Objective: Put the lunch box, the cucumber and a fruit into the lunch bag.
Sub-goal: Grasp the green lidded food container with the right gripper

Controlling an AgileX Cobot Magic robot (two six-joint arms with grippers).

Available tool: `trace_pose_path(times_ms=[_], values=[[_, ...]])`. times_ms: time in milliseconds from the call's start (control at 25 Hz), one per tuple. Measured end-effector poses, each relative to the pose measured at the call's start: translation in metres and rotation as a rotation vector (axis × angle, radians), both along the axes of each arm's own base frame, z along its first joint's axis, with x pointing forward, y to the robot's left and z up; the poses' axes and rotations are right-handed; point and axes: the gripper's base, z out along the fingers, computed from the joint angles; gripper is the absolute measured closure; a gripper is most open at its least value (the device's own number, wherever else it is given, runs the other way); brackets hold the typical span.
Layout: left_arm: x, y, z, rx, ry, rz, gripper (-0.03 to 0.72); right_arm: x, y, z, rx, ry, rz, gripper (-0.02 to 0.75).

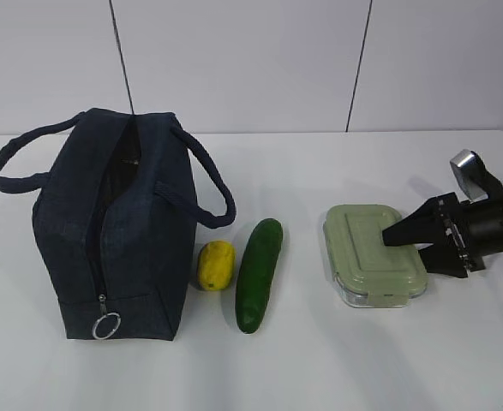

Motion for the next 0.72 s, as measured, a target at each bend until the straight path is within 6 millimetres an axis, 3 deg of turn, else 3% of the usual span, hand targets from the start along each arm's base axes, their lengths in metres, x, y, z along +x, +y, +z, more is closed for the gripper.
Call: trace_pose_path(times_ms=[720], values=[[-0.0001, -0.0001, -0.0001, -0.002, 0.002, -0.001, 0.363, 0.0045, 0.0003, 0.0031, -0.005, -0.018, 0.003, 0.150]])
